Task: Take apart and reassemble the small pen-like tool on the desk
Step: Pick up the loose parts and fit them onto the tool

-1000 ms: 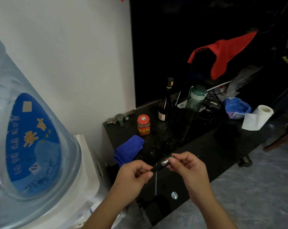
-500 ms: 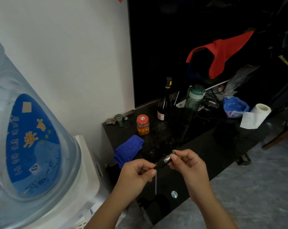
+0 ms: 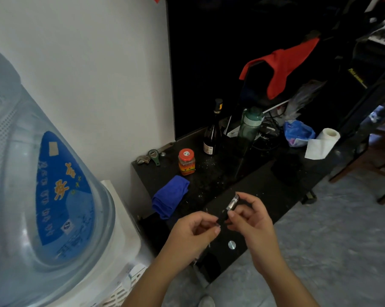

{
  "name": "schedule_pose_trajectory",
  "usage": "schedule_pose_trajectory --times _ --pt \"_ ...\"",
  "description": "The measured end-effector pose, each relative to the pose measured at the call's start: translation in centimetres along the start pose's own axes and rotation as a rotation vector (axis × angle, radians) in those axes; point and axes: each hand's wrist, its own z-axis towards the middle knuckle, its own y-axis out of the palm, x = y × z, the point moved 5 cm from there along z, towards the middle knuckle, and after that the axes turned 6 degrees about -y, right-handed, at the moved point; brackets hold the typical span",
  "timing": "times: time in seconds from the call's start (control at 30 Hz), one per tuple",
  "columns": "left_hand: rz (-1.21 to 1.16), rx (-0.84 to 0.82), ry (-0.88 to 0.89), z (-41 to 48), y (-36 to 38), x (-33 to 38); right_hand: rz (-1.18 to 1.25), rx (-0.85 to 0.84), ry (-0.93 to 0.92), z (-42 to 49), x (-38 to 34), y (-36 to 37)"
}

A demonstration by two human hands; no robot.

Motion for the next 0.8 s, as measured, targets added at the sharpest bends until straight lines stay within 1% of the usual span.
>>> schedule_pose_trajectory --times 0.07,0.13,0.27,0.4,0.47,0.6,0.7,0.8 --pt "-0.003 -0.017 -0.029 -0.5 0.0 -0.5 -0.020 0.021 -0.007 -0.7 -0.3 -0.4" --pt "0.001 0.010 -0.062 -0.8 -0.3 -1.3 -0.046 0.051 -0.010 -1.3 -0.3 -1.1" --pt "0.089 0.179 -0.071 -1.8 -1.0 -3.8 -0.056 0.075 0.011 -2.3 0.7 -3.1" --pt "0.107 0.308 -0.143 -2.4 0.0 -6.3 -0.087 0.061 0.048 -2.0 2.4 -5.9" --pt "0.129 0.363 -0.153 -1.8 1.4 -6.7 -0.111 0.028 0.064 -1.1 3.0 -7.6" --pt "0.183 0.508 -0.173 0.1 5.7 -6.5 -0.185 -0.096 0.068 1.4 3.2 -12.0" --pt "0.158 0.610 -0.227 1.5 9.3 -6.5 -0.234 -0.179 0.093 3.7 3.2 -16.1" --pt "0.173 0.690 -0.292 2.6 12.1 -6.3 -0.286 -0.200 0.132 6.4 3.8 -19.8"
